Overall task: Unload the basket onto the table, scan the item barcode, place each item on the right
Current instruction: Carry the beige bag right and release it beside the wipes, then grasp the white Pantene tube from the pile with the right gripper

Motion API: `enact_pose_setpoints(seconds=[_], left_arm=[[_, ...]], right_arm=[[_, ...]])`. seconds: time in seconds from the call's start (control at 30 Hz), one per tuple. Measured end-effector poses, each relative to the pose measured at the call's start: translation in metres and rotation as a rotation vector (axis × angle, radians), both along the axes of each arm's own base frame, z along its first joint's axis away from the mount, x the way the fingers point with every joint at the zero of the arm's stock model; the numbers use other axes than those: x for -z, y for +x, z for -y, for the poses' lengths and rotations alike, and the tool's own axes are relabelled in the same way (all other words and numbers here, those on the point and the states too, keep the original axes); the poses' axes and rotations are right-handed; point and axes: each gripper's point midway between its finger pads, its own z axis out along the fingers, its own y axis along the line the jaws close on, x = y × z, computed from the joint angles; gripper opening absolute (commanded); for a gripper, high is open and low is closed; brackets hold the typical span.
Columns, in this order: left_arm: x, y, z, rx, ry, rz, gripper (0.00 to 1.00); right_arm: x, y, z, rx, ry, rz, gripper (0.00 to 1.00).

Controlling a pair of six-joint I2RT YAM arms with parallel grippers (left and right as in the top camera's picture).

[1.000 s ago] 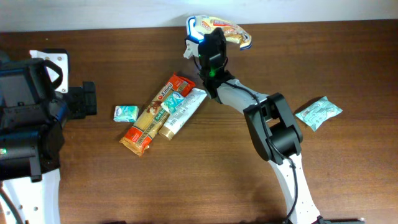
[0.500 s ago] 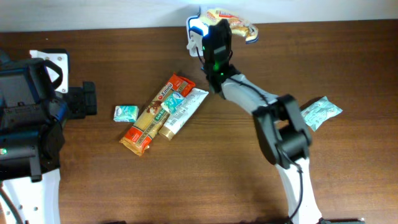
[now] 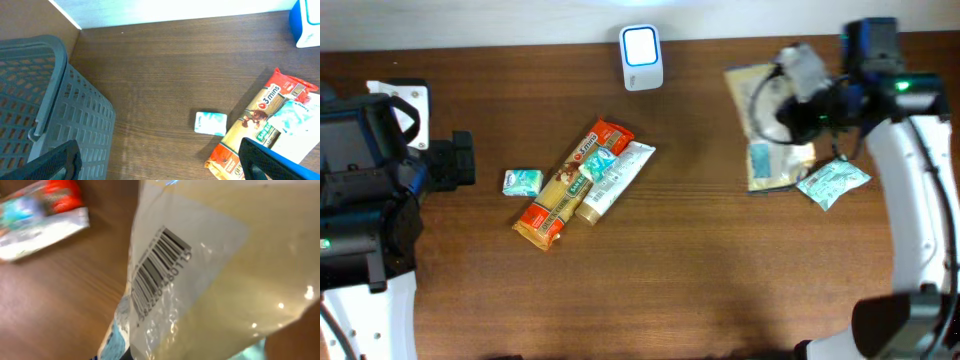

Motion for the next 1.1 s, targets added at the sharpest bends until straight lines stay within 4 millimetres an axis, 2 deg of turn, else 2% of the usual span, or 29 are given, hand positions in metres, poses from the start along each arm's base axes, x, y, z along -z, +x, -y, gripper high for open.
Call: enact_pose_setpoints(seconds=[0.1,0.13,0.17,0.2,0.23,0.27,0.3,0.4,0.43,0.5,0.53,0.57,0.6,0.63,0.67,0.7,0.73,0.77,0.8,0.83,0.87,0.9,0.93,1.0,1.07,1.1], left_arm=[[0.000,0.000,0.000,0.000,0.000,0.000,0.99],[0.000,0.000,0.000,0.000,0.000,0.000,0.99],[0.000,0.000,0.000,0.000,0.000,0.000,0.99],[0.000,0.000,0.000,0.000,0.000,0.000,0.99],[0.000,0.000,0.000,0.000,0.000,0.000,0.99],[0.000,0.000,0.000,0.000,0.000,0.000,0.99],[0.000,0.000,0.000,0.000,0.000,0.000,0.99],[0.000,0.000,0.000,0.000,0.000,0.000,0.99],[0.000,0.000,0.000,0.000,0.000,0.000,0.99],[0.000,0.000,0.000,0.000,0.000,0.001,0.99],[0.000,0.000,0.000,0.000,0.000,0.000,0.99],[0.000,0.000,0.000,0.000,0.000,0.000,0.99],[0.000,0.000,0.000,0.000,0.000,0.000,0.99],[0.000,0.000,0.000,0.000,0.000,-0.001,0.99],[0.000,0.000,0.000,0.000,0.000,0.000,0.99],[0.000,0.000,0.000,0.000,0.000,0.001,0.99],[0.000,0.000,0.000,0.000,0.000,0.000,0.99],[0.000,0.000,0.000,0.000,0.000,0.000,0.99],[0.000,0.000,0.000,0.000,0.000,0.001,0.99],[0.000,0.000,0.000,0.000,0.000,0.001,0.99],[0.000,0.000,0.000,0.000,0.000,0.000,0.99],[0.000,0.000,0.000,0.000,0.000,0.000,0.99],[0.000,0.000,0.000,0.000,0.000,0.000,0.99],[0.000,0.000,0.000,0.000,0.000,0.000,0.99],[0.000,0.000,0.000,0.000,0.000,0.000,0.99],[0.000,0.000,0.000,0.000,0.000,0.000,0.99]], right_arm=[[0.049,0.000,0.074,0.368,0.108,-0.189,0.04],[0.075,-0.007,0.099,0.488,0.138,-0.273,0.17],[0.096,-0.015,0.115,0.573,0.161,-0.342,0.38],[0.112,-0.022,0.125,0.636,0.185,-0.396,0.50],[0.119,-0.027,0.129,0.675,0.199,-0.428,0.69],[0.120,-0.031,0.133,0.700,0.209,-0.441,0.81],[0.120,-0.033,0.135,0.718,0.217,-0.448,0.97],[0.116,-0.046,0.125,0.769,0.264,-0.530,0.99],[0.108,-0.050,0.116,0.774,0.296,-0.564,0.99],[0.087,-0.039,0.102,0.742,0.330,-0.540,0.99],[0.073,-0.026,0.089,0.699,0.342,-0.497,0.99],[0.060,-0.009,0.066,0.628,0.353,-0.443,0.99],[0.053,0.004,0.049,0.575,0.355,-0.393,0.99],[0.046,0.025,0.023,0.495,0.357,-0.316,0.99],[0.036,0.043,-0.027,0.371,0.371,-0.249,0.98],[0.031,0.054,-0.058,0.314,0.385,-0.205,0.99],[0.027,0.065,-0.101,0.255,0.417,-0.172,0.99],[0.033,0.062,-0.133,0.232,0.436,-0.206,0.99],[0.043,0.058,-0.159,0.224,0.448,-0.252,0.93],[0.063,0.054,-0.187,0.231,0.457,-0.325,0.90],[0.085,0.048,-0.203,0.257,0.452,-0.398,0.89],[0.116,0.041,-0.220,0.279,0.431,-0.484,0.88],[0.141,0.036,-0.229,0.297,0.409,-0.546,0.89],[0.173,0.024,-0.243,0.311,0.373,-0.625,0.81],[0.182,0.025,-0.248,0.309,0.361,-0.618,0.75],[0.181,0.039,-0.248,0.292,0.363,-0.551,0.70]])
